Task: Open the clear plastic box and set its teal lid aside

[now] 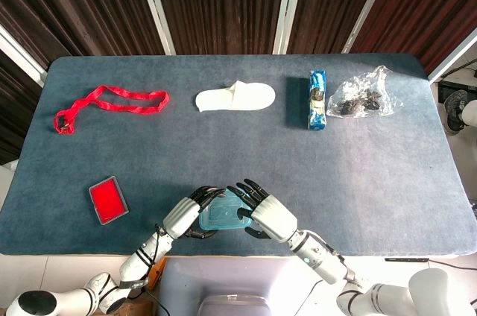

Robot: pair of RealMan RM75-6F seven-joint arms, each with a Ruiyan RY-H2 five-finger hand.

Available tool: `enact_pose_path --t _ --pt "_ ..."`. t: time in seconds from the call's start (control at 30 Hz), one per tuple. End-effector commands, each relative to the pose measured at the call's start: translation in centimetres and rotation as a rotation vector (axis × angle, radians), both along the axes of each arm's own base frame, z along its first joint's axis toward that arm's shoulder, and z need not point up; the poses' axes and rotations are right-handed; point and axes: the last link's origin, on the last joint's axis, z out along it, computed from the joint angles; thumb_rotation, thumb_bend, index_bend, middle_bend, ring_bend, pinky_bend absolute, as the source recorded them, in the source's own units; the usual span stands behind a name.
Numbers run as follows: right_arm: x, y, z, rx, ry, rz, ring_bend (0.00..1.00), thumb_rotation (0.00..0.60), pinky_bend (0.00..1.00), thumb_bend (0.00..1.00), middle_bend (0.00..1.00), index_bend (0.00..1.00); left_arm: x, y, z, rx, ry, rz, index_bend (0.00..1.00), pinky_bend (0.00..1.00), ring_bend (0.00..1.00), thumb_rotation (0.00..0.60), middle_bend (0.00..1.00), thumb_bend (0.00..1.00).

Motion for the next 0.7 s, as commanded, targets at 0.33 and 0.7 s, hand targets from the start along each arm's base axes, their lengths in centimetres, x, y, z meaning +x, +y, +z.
enact_pose_path --t 0.33,0.7 --pt "0.08 -0.14 0.44 -0.012 -0.004 -0.001 0.0 0.6 0.0 0.39 0.15 0.62 -0.1 0.07 -0.11 0.009 0.012 -0.013 0.0 0.54 0.35 0.6 0.38 0.3" --pt "0.44 -0.89 -0.07 -0.019 0.011 -0.011 0.0 0.6 0.0 0.4 0.15 0.62 -0.11 -0.15 -0.11 0.016 0.015 -0.028 0.0 0.54 0.35 0.6 0.38 0.31"
